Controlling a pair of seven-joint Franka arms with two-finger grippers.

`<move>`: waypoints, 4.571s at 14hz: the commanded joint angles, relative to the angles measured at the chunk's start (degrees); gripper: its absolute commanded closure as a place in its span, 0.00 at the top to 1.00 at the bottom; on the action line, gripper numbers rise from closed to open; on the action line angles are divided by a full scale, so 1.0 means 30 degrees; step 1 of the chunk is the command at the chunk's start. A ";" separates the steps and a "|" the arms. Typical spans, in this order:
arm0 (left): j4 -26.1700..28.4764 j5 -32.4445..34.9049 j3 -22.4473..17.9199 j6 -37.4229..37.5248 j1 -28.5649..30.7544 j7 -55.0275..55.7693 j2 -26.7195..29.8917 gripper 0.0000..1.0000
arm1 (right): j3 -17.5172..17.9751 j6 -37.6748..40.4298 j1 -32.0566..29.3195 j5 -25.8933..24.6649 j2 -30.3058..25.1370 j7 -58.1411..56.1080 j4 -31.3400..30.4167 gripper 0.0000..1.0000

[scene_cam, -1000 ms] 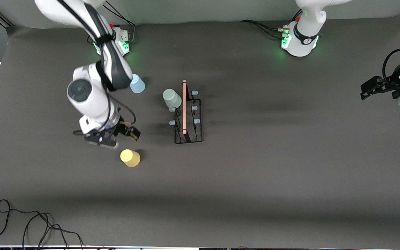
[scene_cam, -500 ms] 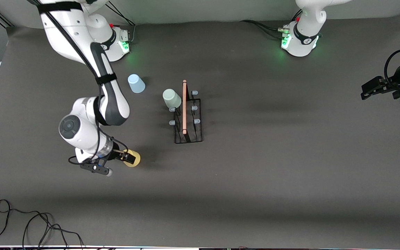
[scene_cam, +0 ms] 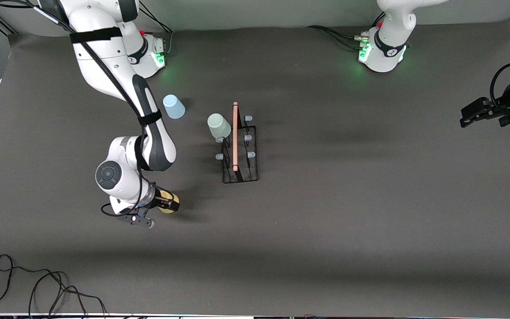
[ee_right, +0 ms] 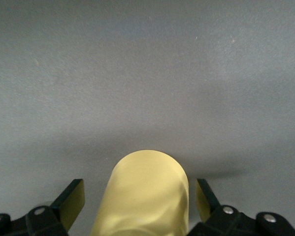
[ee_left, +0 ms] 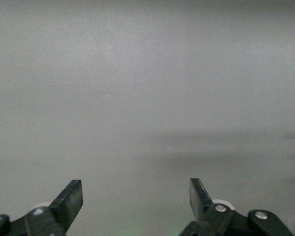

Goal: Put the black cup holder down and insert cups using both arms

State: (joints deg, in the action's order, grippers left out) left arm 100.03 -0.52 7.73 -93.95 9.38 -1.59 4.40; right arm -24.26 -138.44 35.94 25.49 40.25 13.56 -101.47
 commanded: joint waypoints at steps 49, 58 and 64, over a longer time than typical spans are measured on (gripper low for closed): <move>-0.0473 -0.0032 0.0293 0.1286 -0.0284 0.1497 0.0146 0.97 | -0.5087 1.0975 0.6391 -0.1700 -0.8519 0.5159 0.1034 1.00; -0.0561 -0.0002 0.0351 0.0789 -0.0342 0.1526 0.0088 0.98 | -1.1743 2.0656 0.6332 -0.3951 -0.9314 -0.2876 0.6926 1.00; -0.1674 0.0145 0.0615 0.0935 -0.0459 0.1526 -0.0850 0.99 | -1.1834 2.0687 0.6391 -0.5304 -0.9314 -0.3963 0.7252 1.00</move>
State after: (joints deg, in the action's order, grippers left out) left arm 97.42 -0.76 9.65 -91.87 8.63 2.05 3.16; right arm -59.24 -77.60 54.82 10.81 10.98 3.44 -81.31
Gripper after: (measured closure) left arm 0.018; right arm 0.000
